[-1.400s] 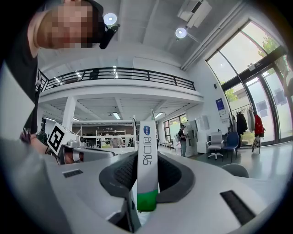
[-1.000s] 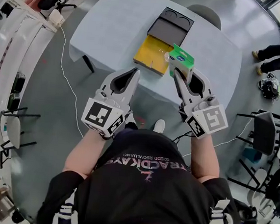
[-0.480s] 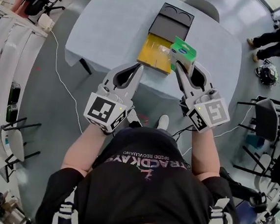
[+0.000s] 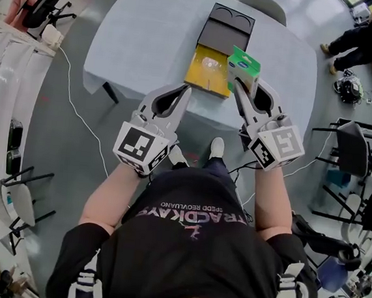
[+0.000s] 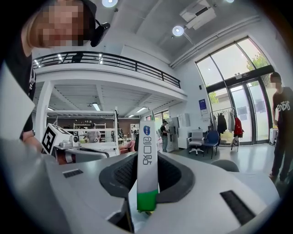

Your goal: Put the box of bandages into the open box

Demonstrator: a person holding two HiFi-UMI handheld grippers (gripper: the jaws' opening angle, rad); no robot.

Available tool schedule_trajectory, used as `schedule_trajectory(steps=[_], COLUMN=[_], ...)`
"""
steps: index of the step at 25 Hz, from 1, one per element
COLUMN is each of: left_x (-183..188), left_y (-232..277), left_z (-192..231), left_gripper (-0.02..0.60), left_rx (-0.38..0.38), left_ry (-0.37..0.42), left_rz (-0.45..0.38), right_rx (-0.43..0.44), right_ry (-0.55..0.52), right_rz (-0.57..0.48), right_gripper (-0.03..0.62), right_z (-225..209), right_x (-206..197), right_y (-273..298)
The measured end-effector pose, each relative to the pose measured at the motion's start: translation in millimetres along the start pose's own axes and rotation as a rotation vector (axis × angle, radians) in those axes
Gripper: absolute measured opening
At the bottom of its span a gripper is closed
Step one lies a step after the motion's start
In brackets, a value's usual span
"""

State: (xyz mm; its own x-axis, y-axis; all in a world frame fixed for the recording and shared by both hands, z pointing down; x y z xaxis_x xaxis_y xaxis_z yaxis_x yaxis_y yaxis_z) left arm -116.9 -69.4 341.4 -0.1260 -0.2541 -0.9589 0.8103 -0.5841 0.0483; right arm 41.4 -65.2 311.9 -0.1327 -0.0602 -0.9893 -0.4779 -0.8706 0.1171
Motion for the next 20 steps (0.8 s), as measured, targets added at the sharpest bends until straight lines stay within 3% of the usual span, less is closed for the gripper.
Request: schedule_trajectory(steps=[6,20], left_x=[-3.9,-16.5], left_y=[6.4,34.4], left_z=[-5.7,18.4], left_gripper=[0.015,0.015], left_rx=[-0.006,0.081], left_ry=[0.004,-0.031], left_rz=[-0.022,-0.044], right_rx=[0.022,0.132], right_ry=[-0.002,0.031], right_rz=[0.030,0.152], right_gripper=[0.090,0.090], right_z=[-11.4,-51.6], right_x=[-10.9,-64.9], right_y=[9.1,76.4])
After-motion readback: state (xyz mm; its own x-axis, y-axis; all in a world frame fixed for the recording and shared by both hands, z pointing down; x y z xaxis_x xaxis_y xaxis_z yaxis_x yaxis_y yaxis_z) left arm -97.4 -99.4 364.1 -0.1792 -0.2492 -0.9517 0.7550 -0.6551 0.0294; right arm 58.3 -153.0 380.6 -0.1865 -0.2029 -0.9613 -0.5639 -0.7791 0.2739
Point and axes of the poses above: the fingertips, and each gripper's own axes: y forward along the fingers, z to its left, x out of its top, the point moved 4 cm from there along -y, backward along the fingers, and after that the axes turned 8 degrees about -y, right-handed, at the moved point
